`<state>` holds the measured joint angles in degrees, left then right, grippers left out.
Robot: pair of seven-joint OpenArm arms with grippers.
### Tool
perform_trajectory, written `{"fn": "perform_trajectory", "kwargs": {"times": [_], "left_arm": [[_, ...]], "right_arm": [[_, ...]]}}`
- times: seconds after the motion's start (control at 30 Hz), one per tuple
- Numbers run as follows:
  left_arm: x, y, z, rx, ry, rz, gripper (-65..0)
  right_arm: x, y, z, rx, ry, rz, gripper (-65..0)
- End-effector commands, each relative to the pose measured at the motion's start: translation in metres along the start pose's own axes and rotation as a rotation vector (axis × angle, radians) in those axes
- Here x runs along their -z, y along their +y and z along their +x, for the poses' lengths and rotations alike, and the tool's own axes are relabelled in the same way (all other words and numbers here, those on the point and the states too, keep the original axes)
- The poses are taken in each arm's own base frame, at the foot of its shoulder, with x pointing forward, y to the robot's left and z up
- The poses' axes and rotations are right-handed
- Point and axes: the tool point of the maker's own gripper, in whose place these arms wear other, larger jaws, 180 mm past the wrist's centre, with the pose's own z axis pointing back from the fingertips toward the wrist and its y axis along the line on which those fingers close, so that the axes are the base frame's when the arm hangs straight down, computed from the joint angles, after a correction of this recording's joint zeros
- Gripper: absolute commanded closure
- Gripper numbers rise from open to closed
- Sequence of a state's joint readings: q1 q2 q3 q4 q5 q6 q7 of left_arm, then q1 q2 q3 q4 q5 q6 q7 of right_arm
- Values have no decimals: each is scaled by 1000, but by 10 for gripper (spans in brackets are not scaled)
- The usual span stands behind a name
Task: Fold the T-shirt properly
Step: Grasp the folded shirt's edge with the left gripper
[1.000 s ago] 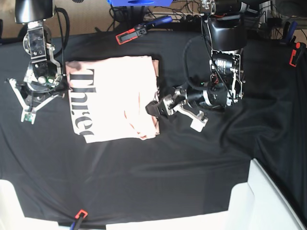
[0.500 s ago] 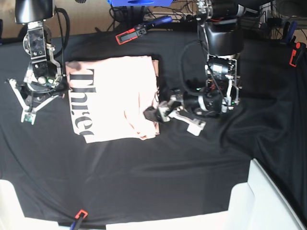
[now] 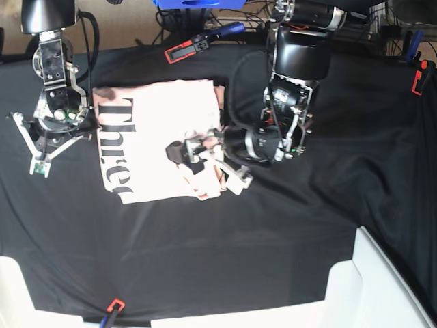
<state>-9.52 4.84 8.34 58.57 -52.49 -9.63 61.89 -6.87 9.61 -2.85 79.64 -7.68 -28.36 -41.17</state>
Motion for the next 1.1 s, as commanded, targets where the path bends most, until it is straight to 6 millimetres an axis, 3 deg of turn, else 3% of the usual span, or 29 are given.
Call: {"fn": "perform_trajectory", "kwargs": {"times": [0.0, 0.17, 0.33, 0.37, 0.4, 0.5, 0.67, 0.87, 1.0, 1.07], "left_arm": [[2, -8, 1, 20, 11, -7, -650], [3, -8, -1, 26, 18, -4, -650], [2, -5, -1, 28, 17, 2, -291], [2, -6, -1, 30, 20, 2, -227], [2, -6, -1, 31, 21, 2, -203], [2, -5, -2, 32, 23, 6, -195], [-8, 13, 6, 4, 11, 63, -190], [-13, 17, 18, -21, -10, 95, -178], [-7, 13, 8, 10, 27, 101, -20], [-4, 11, 3, 29, 44, 102, 0]], "right_arm": [[-1, -8, 18, 14, -54, -22, -12], [0, -8, 18, 13, -53, -22, -12], [0, -8, 16, 12, -50, -23, -12], [0, -8, 16, 12, -50, -23, -12], [0, -8, 17, 12, -52, -23, -12], [0, -8, 17, 12, -52, -23, -12], [0, -8, 17, 12, -52, -23, -12], [0, -8, 18, 12, -56, -23, -12], [0, -8, 18, 12, -56, -23, -12], [0, -8, 19, 13, -57, -23, -12]]}}
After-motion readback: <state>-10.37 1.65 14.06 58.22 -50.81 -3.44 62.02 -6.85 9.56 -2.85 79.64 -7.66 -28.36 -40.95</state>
